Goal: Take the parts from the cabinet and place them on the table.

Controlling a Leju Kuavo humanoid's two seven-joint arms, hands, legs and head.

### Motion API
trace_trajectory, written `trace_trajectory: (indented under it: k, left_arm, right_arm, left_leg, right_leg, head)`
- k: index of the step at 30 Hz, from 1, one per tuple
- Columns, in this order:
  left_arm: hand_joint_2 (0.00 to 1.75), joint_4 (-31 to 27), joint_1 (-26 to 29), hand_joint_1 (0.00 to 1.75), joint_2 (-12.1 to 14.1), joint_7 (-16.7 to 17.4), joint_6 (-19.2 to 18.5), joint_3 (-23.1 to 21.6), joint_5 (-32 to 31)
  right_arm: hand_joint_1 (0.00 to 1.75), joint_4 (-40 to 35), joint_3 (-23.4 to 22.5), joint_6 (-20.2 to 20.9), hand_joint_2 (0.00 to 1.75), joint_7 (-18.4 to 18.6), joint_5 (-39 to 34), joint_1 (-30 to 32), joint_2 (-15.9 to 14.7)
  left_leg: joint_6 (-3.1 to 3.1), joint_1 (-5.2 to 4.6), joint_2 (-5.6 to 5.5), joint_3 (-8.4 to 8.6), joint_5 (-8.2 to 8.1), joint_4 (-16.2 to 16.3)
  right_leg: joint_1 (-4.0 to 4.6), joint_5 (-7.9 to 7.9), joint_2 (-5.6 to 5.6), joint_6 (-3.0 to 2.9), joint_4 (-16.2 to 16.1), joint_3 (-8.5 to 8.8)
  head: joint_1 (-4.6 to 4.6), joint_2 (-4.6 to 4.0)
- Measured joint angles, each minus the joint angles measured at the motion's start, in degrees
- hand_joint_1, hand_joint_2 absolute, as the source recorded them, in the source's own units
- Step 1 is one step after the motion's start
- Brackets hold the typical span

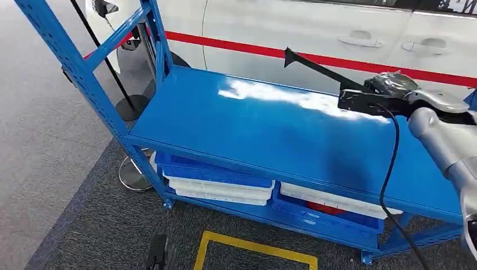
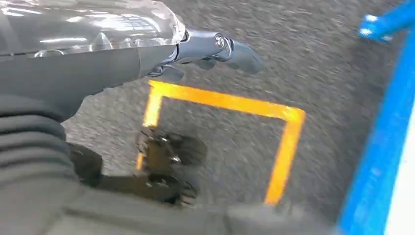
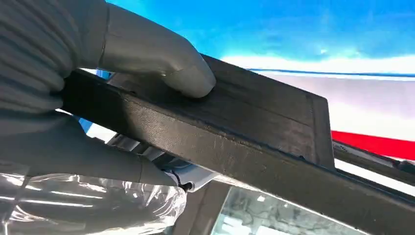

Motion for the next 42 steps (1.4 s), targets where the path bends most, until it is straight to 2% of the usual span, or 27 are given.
trace_trajectory:
  k: [2, 5, 11, 17, 21, 30, 37, 42]
  left_arm:
    - [1.75, 0.0, -0.4, 0.0, 0.1, 0.5, 0.3, 0.0, -0.2]
    - [1.75, 0.0, -0.8, 0.0, 0.2, 3.7, 0.8, 0.0, -1.2]
    - [1.75, 0.0, -0.9, 0.0, 0.4, 7.4, 0.2, -0.4, -1.9]
    - [1.75, 0.0, -0.6, 0.0, 0.4, 7.5, -0.9, -0.4, -2.1]
    - [1.75, 0.0, -0.5, 0.0, 0.5, 7.4, 0.0, -0.5, -2.2]
    - [1.75, 0.0, -0.1, 0.0, 0.5, 4.9, -0.8, -0.5, -1.8]
    - [1.75, 0.0, -0.1, 0.0, 0.8, 5.3, -1.3, -0.5, -2.2]
    - [1.75, 0.0, 0.0, 0.0, 1.2, 6.1, -1.3, -0.6, -2.9]
  right_arm:
    - [1.75, 0.0, 0.1, 0.0, 1.75, 0.0, 0.0, 0.4, 0.0]
    - [1.75, 0.1, 0.2, -0.1, 1.75, -0.1, 0.0, 0.7, 0.1]
    - [1.75, 0.3, 0.2, -0.3, 1.75, -0.1, 0.2, 0.8, 0.4]
    - [1.75, 0.3, 0.2, -0.5, 1.75, -0.1, 0.2, 0.8, 0.5]
    - [1.75, 0.3, 0.2, -1.1, 1.75, 0.0, 0.2, 0.8, 0.5]
    - [1.75, 0.3, 0.2, -1.6, 1.75, 0.0, -0.1, 0.7, 0.5]
    - [1.75, 0.3, 0.2, -1.8, 1.75, 0.0, 0.3, 0.5, 0.2]
    - [1.75, 0.3, 0.2, -2.5, 1.75, 0.5, 1.4, -0.4, 0.1]
  left_leg:
    - [0.0, 0.0, 0.0, 0.0, 0.0, 0.0]
    - [0.0, 0.0, 0.0, -0.02, 0.0, 0.0]
    - [0.0, 0.0, 0.0, -0.03, 0.0, 0.0]
    - [0.0, 0.0, 0.0, -0.03, 0.0, 0.0]
    - [0.0, 0.0, 0.0, -0.03, 0.0, 0.0]
    - [0.0, 0.0, 0.0, -0.02, 0.0, 0.0]
    - [0.0, 0.0, 0.0, -0.03, 0.0, 0.0]
    - [0.19, -0.27, 0.0, -0.12, -0.11, 0.2]
  right_leg:
    - [0.0, 0.0, 0.0, 0.0, 0.0, 0.0]
    - [0.0, 0.0, 0.0, 0.0, 0.0, -0.01]
    - [0.01, -0.01, 0.0, 0.0, 0.0, -0.02]
    - [0.0, 0.0, 0.0, 0.0, 0.0, -0.02]
    - [0.0, 0.0, 0.0, 0.0, 0.0, -0.02]
    - [0.01, 0.0, 0.0, 0.0, 0.0, -0.03]
    - [0.0, 0.0, 0.0, 0.0, 0.0, -0.03]
    - [-0.44, 0.05, -0.01, 0.32, -0.1, -0.03]
  head:
    - [0.0, -0.02]
    - [0.0, -0.02]
    - [0.0, -0.02]
    - [0.0, -0.02]
    - [0.0, 0.0]
    - [0.0, -0.02]
    - [0.0, -0.02]
    - [0.0, -0.02]
